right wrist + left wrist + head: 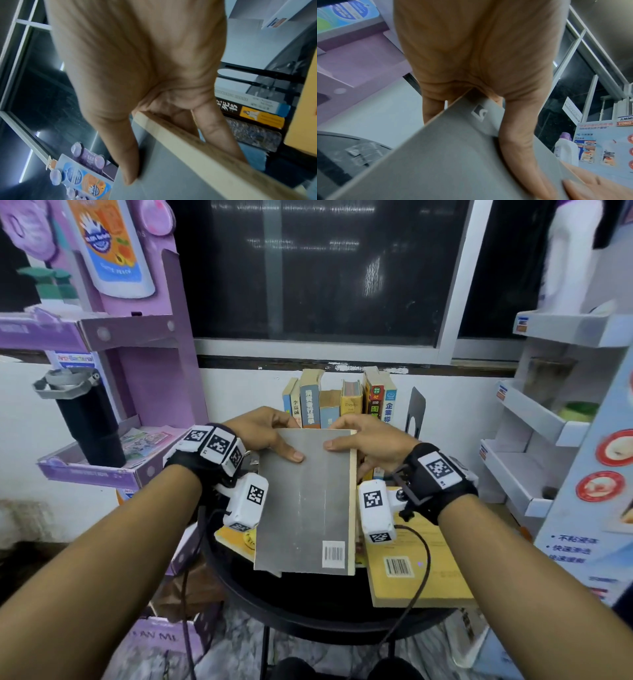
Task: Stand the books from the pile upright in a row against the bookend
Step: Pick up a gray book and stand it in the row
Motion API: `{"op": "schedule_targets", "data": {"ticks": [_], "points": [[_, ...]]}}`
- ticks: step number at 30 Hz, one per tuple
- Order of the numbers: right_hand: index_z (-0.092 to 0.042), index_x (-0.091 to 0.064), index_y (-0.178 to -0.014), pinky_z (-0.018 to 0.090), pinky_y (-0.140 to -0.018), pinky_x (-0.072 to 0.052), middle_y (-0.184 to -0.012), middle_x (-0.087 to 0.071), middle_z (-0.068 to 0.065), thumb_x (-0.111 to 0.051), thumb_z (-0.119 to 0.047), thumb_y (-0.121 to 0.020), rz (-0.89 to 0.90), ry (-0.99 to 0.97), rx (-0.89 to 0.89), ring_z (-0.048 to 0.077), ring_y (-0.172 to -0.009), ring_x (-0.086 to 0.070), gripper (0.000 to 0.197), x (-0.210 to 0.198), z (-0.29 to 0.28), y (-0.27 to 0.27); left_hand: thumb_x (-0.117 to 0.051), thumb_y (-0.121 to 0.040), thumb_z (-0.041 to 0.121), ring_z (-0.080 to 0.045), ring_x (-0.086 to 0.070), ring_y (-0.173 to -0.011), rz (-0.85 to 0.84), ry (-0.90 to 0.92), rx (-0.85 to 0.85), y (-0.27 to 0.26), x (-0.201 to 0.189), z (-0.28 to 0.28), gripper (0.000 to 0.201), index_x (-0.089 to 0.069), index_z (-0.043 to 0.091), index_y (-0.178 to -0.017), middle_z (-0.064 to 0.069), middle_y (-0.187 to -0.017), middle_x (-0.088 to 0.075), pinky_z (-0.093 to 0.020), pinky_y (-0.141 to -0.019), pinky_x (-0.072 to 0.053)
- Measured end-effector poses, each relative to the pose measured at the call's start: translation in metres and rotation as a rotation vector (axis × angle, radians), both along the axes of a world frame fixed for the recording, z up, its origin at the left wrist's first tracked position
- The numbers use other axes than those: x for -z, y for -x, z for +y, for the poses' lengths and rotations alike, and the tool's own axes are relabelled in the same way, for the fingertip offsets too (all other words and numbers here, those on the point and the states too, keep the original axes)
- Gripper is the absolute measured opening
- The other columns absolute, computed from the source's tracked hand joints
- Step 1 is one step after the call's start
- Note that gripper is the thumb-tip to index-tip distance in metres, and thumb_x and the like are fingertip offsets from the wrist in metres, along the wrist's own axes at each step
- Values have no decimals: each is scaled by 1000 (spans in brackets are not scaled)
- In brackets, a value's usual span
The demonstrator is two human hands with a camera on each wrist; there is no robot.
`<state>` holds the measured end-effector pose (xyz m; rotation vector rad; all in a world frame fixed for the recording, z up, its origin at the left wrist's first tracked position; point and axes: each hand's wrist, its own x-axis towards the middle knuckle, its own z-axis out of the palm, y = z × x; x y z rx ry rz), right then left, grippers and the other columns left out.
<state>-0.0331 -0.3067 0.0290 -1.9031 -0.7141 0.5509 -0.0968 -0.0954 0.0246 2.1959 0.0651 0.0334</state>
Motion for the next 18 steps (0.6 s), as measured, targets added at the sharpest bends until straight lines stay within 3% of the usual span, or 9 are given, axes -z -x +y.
{"op": "schedule_targets", "data": {"ticks": [2, 6, 9, 11, 13, 15, 18], "points": [[-14, -57, -115, 61, -70, -55, -119, -61, 19, -68, -14, -88, -46, 22, -49, 41, -101, -67, 29, -10, -9, -1, -87, -52, 12, -28, -68, -82, -30, -27, 31, -4, -9, -8, 49, -65, 2, -94, -14, -92, -71, -41, -78, -57], [-25, -61, -115, 58, -73, -57, -113, -63, 9, -74, -17, -83, -231, 91, -71, 35, -93, -70, 35, -27, -25, -4, -92, -49, 12, -26, -66, -78, -122, -66, 67, -17, -23, -28, 44, -65, 14, -83, -10, -86, -69, -40, -75, -55], [-24, -66, -113, 42, -74, -60, -103, -63, -3, -74, -19, -83, -416, 113, -31, 27, -94, -69, 31, -37, -38, -5, -90, -56, 6, -17, -61, -71, -204, -74, 74, -29, -30, -43, 35, -64, 18, -76, -1, -76, -66, -28, -67, -50], [-24, -67, -107, 29, -59, -59, -96, -63, -4, -72, -17, -85, -462, 97, 35, 22, -85, -68, 24, -41, -47, -6, -89, -59, 8, -13, -60, -73, -253, -79, 56, -38, -32, -52, 33, -66, 21, -78, 3, -78, -65, -25, -69, -50], [-24, -67, -103, 34, -54, -59, -91, -65, 1, -71, -15, -86, -473, 100, 89, 23, -76, -68, 20, -44, -57, -9, -89, -60, 14, -10, -59, -79, -286, -100, 49, -48, -33, -62, 36, -67, 23, -86, 7, -84, -64, -24, -72, -50], [-23, -67, -104, 44, -63, -60, -95, -65, 5, -71, -16, -85, -491, 124, 129, 25, -77, -68, 21, -46, -67, -13, -88, -63, 20, -9, -59, -87, -279, -130, 77, -58, -33, -72, 43, -65, 23, -99, 9, -94, -63, -21, -76, -49], [-19, -66, -108, 46, -64, -61, -100, -64, 8, -71, -17, -85, -497, 179, 179, 28, -79, -69, 24, -49, -81, -19, -86, -66, 21, -8, -57, -101, -264, -151, 119, -73, -33, -84, 58, -59, 24, -117, 8, -113, -60, -20, -87, -46]]}}
